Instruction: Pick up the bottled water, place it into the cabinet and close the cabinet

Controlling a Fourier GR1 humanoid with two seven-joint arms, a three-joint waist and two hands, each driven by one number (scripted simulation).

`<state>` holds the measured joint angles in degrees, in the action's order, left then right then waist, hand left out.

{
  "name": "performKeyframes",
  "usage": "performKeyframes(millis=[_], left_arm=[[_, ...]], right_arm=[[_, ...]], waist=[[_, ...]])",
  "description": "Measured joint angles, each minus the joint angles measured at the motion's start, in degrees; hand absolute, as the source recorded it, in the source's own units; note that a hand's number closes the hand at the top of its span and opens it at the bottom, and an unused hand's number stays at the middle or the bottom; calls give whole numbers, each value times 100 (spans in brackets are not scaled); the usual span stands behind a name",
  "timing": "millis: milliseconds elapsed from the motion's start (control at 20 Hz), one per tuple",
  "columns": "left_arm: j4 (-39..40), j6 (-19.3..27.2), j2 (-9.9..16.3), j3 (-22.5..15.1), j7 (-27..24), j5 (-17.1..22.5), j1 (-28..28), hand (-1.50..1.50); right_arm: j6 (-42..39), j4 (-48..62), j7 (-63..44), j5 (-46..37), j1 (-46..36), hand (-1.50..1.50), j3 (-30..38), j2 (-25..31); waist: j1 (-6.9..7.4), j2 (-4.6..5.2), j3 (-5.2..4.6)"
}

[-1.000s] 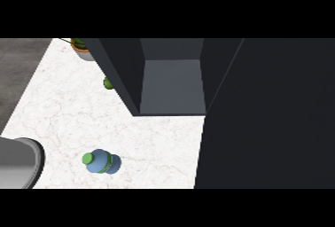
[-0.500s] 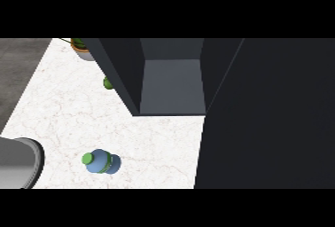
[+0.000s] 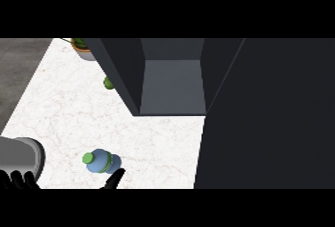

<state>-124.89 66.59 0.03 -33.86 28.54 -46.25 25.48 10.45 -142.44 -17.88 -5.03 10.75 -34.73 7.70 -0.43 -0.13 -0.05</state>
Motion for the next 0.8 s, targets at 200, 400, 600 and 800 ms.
performKeyframes(millis=[200,400,600,800], left_arm=[[334,116,210,276,-80,510,-256,-150],[832,375,321,237,-410,1021,-463,-150],[1314,599,512,294,-776,1705,-803,-150],[1648,773,707,310,-1220,2480,-1041,-150]], right_arm=[[148,-16,-16,-37,-24,-150,-122,64],[221,-15,-77,-40,-116,-150,-97,150],[357,-15,7,-62,-35,-150,-223,229],[510,10,-37,-94,-115,-150,-327,253]], waist=[[-6,-9,-4],[2,-10,-5],[-9,-14,-9],[-2,-19,-15]])
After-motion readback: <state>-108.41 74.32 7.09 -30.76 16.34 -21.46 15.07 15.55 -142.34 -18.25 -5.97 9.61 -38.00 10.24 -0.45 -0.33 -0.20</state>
